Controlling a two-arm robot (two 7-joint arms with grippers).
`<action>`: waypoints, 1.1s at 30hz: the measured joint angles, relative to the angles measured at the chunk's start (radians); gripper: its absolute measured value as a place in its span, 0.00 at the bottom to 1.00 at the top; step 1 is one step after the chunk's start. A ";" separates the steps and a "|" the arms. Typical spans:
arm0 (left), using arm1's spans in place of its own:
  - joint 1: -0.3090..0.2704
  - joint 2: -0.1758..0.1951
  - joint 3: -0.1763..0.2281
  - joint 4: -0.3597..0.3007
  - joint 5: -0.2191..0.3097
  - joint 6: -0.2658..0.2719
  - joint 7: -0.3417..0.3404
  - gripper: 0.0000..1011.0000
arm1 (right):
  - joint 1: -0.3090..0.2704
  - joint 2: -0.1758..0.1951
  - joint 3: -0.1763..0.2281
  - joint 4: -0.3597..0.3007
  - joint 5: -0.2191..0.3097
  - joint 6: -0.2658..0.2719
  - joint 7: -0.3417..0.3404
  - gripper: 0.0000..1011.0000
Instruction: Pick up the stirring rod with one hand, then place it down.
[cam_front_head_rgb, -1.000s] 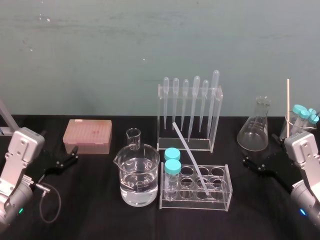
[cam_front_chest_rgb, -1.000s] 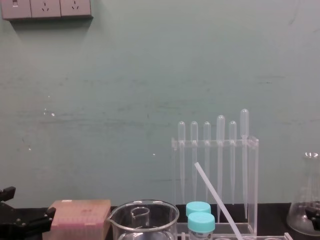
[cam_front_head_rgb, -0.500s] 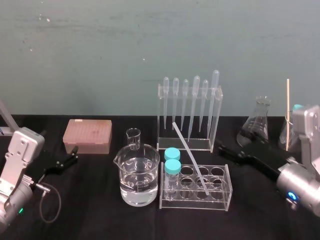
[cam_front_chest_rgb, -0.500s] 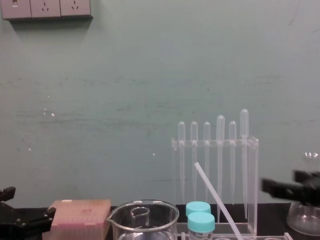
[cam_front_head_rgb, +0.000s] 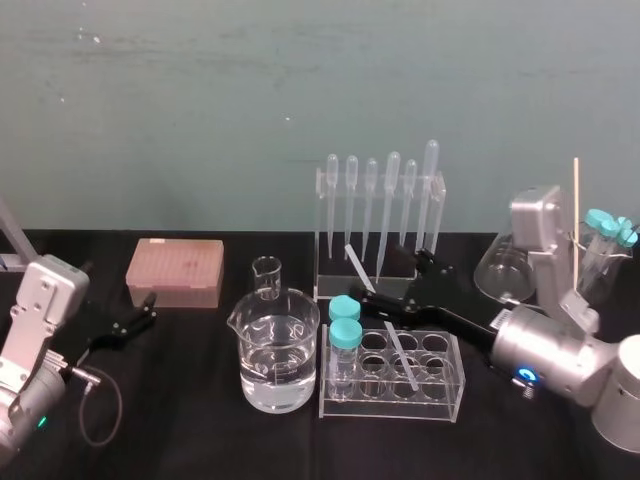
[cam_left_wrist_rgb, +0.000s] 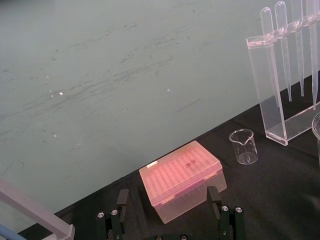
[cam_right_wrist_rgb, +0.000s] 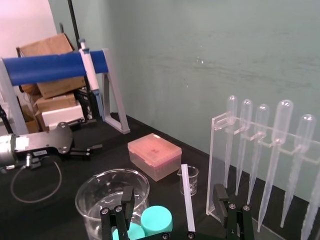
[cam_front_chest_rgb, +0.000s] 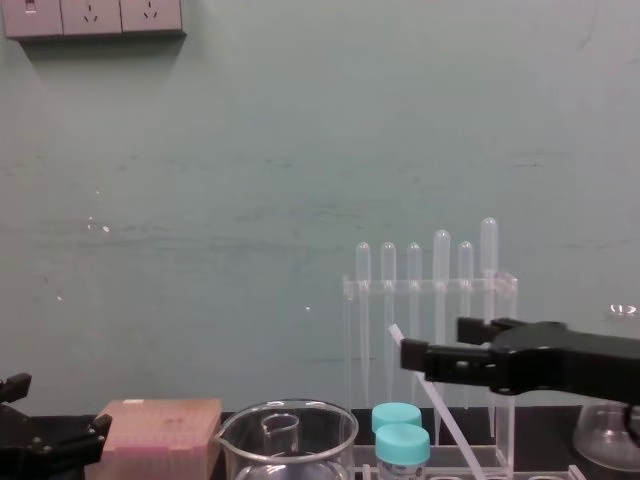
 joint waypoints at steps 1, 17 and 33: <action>0.000 0.000 0.000 0.000 0.000 0.000 0.000 0.99 | 0.007 -0.005 -0.004 0.008 -0.006 0.001 0.000 0.99; 0.000 0.000 0.000 0.000 0.000 0.000 0.000 0.99 | 0.092 -0.106 -0.040 0.140 -0.092 0.040 -0.031 0.99; 0.000 0.000 0.000 0.000 0.000 0.000 0.000 0.99 | 0.094 -0.119 -0.035 0.150 -0.121 0.060 -0.061 0.99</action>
